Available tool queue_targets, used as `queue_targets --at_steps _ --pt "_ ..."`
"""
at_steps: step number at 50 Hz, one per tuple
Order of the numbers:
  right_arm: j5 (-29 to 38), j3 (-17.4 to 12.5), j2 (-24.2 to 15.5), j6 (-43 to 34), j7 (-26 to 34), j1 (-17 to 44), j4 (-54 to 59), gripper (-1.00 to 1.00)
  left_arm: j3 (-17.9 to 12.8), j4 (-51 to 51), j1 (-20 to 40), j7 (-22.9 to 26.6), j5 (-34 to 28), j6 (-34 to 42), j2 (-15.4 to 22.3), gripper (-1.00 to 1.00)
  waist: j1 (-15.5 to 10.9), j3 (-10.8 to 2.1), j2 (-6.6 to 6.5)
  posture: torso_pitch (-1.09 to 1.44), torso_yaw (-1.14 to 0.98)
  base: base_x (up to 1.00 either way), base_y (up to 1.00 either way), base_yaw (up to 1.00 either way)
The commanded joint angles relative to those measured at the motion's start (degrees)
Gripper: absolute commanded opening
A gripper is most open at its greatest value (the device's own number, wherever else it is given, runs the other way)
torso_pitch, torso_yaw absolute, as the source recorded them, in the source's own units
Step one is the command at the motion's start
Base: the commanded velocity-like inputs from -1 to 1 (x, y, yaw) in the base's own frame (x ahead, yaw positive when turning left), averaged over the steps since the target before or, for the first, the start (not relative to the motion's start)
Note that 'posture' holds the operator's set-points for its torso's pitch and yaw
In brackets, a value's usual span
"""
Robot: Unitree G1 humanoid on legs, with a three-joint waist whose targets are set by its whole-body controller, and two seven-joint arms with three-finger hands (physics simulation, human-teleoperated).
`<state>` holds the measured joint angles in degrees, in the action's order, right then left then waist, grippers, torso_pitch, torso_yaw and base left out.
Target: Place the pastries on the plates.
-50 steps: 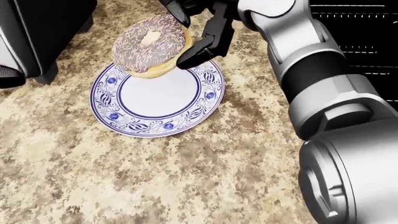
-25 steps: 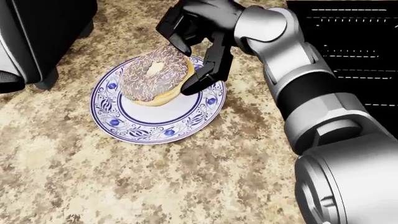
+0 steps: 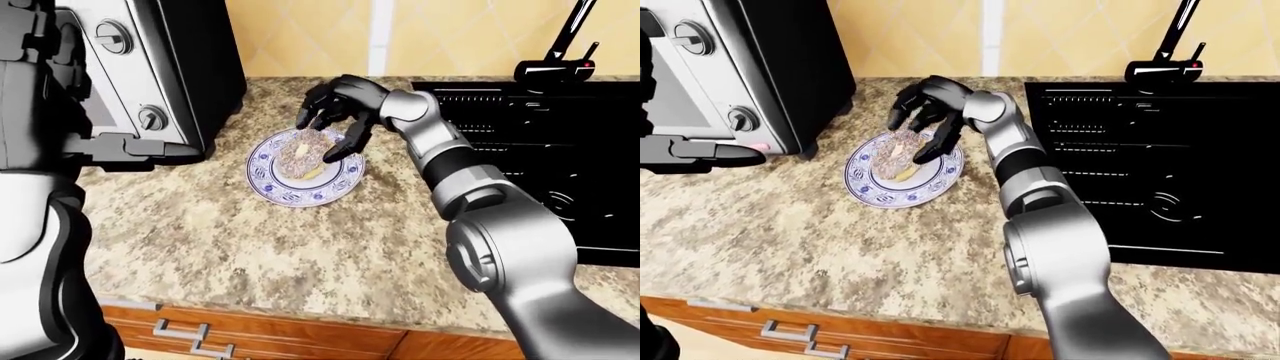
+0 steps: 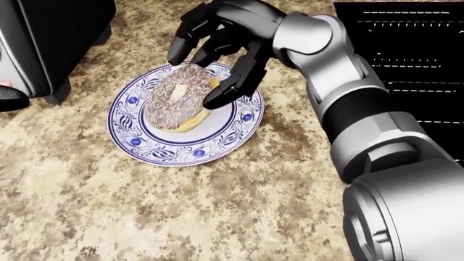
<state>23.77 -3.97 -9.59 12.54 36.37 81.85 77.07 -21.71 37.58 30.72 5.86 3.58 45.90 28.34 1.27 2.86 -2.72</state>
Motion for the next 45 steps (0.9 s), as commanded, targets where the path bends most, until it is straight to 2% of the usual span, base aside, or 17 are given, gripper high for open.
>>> queue_targets --at_steps 1,3,10,25,36,45 --pt "-0.8 -0.5 -0.5 1.0 -0.3 2.4 -2.3 0.58 -0.8 1.1 1.3 -0.3 -0.3 -1.4 0.9 1.00 0.0 -1.60 -0.27 0.00 0.00 0.00 0.00 0.00" --pt "-0.6 -0.5 -0.7 0.9 -0.5 2.5 -2.3 0.73 -0.9 1.2 1.3 -0.3 -0.2 -1.3 0.9 1.00 0.0 -1.60 -0.27 0.00 0.00 0.00 0.00 0.00" --pt "-0.4 -0.4 -0.7 0.8 -0.3 2.2 -2.4 1.00 -1.1 1.5 1.0 -0.1 -0.2 -1.4 1.0 1.00 0.0 -1.61 -0.29 0.00 0.00 0.00 0.00 0.00" --pt "-1.7 -1.5 -2.4 -1.7 -3.0 5.6 -2.8 1.00 -0.8 0.7 2.1 -0.3 0.2 -1.3 1.5 1.00 -0.1 -1.56 -0.28 0.00 0.00 0.00 0.00 0.00" --pt "-7.7 -3.6 -4.9 -13.0 -12.4 9.3 -6.1 1.00 -1.2 0.6 1.4 -0.5 0.2 -1.9 1.4 1.00 -0.4 -1.53 0.00 0.00 0.00 0.00 0.00 0.00" --pt "-12.1 -1.8 -8.2 -20.6 -12.3 6.4 -20.2 1.00 -1.4 0.1 1.2 -0.6 0.2 -2.5 1.3 1.00 -0.6 -1.21 0.39 0.00 0.00 0.00 0.00 0.00"
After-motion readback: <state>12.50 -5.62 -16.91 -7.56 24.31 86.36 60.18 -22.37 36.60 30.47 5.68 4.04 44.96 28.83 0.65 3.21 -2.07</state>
